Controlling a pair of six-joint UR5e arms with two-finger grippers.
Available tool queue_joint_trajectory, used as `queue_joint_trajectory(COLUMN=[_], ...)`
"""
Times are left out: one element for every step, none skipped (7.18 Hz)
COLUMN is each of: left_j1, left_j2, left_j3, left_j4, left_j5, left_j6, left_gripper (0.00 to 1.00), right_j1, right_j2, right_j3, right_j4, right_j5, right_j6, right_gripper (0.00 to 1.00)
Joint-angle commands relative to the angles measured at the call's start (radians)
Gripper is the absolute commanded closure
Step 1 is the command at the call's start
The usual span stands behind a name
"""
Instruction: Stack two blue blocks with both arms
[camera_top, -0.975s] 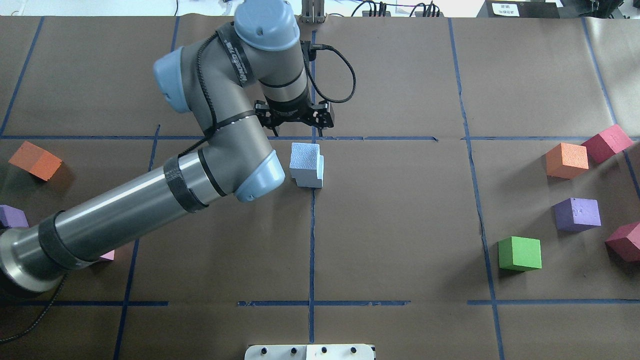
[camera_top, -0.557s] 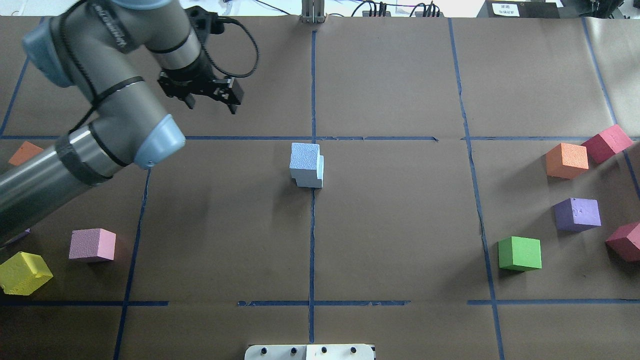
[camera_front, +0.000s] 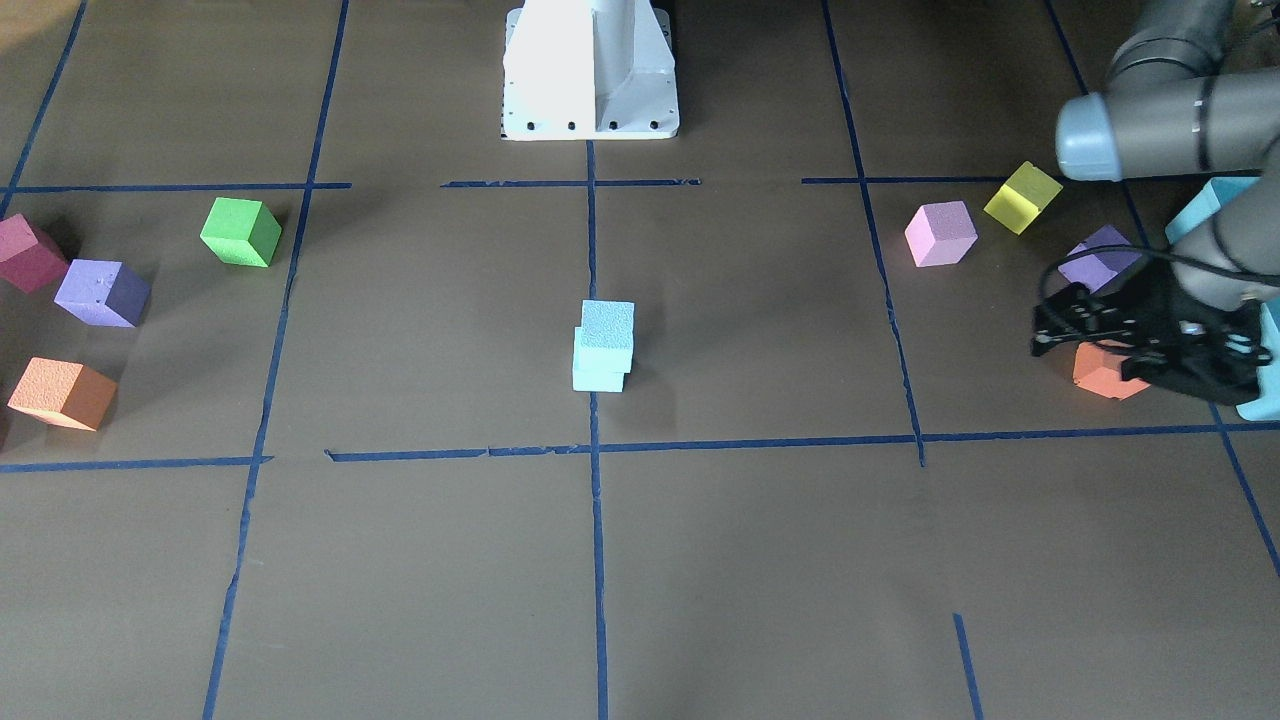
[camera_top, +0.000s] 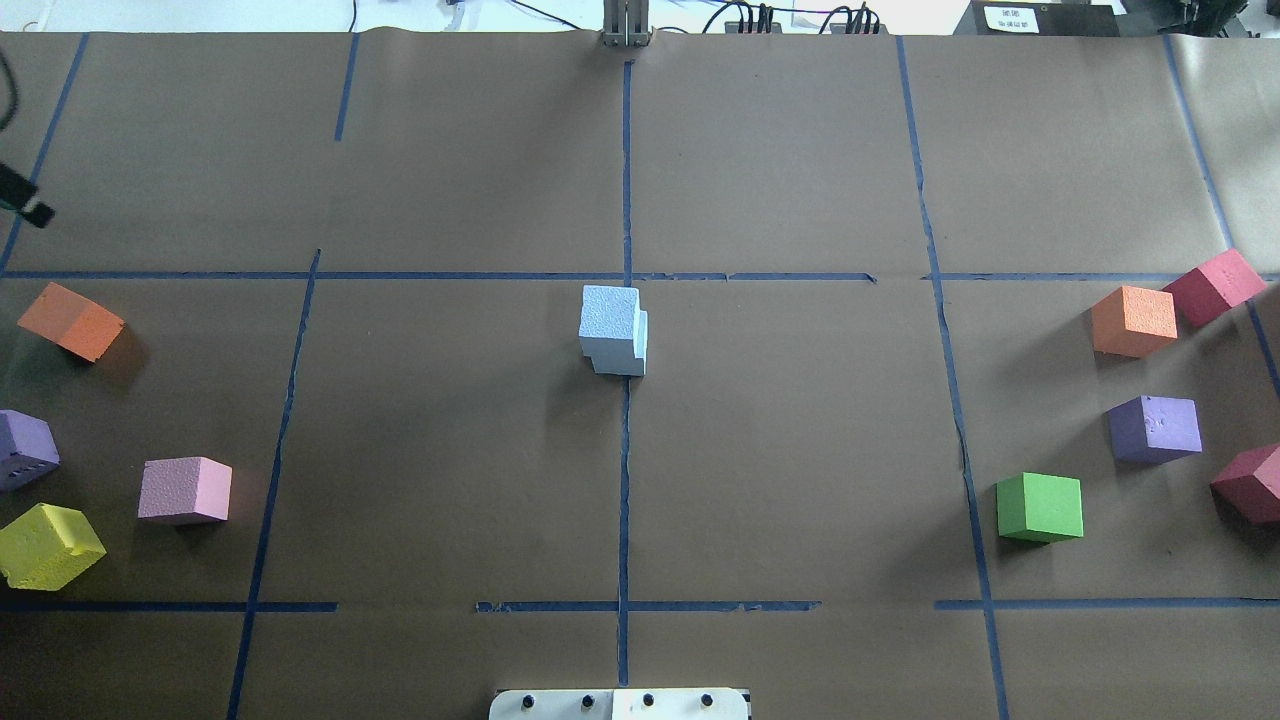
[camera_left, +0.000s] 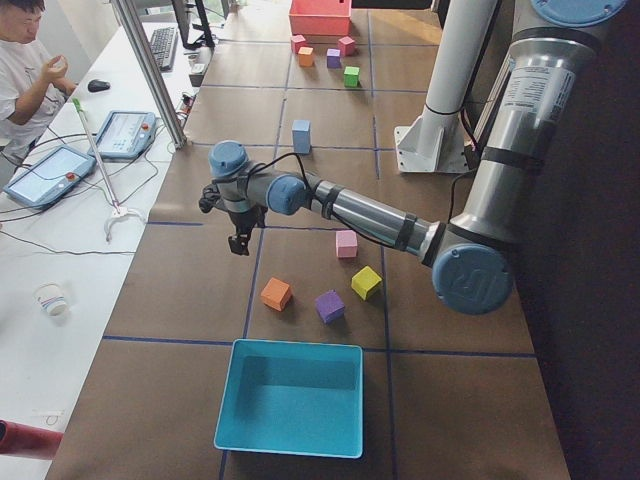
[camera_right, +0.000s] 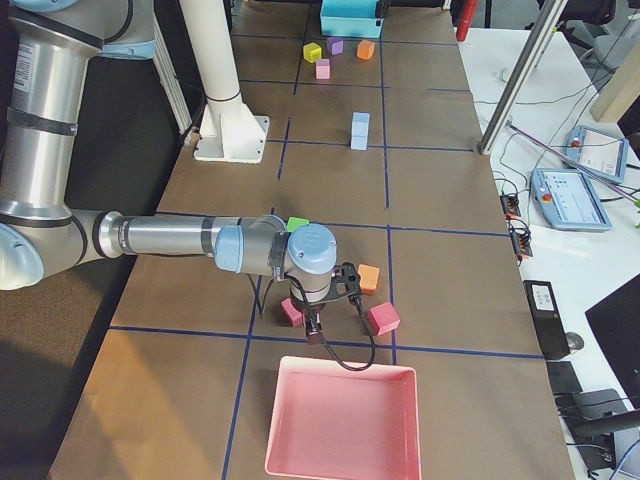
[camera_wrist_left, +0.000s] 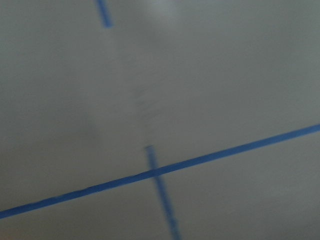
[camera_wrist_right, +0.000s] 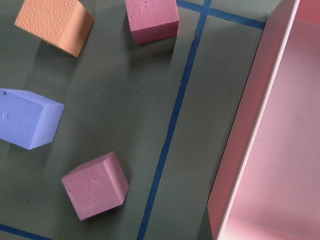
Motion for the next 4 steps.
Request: queue_joint_trajectory(left_j1=[-0.195,-0.205,-0.228,-0.232], left_j2=[0.211,0.242,0.251,0.256], left_j3=[0.011,0.031,0.027,0.025], left_j4=[-0.011,-0.011,-0.007,-0.005], left_j5=[-0.019,-0.016,-0.025,-0.012], left_j6=[0.169,0.174,0.165,0.164], left_gripper=[0.00,0.00,0.00,0.00], right_j1=[-0.017,-0.029,-0.029,-0.029], right_j2=[0.041,0.041,0.041,0.041], right_j3=[-0.001,-0.001,-0.001,-0.001], right_j4=[-0.001,0.000,0.000,0.002], right_j5=[0.000,0.000,0.000,0.000], right_j6=[0.081,0.081,0.079,0.078], right_gripper=[0.01,0.00,0.00,0.00])
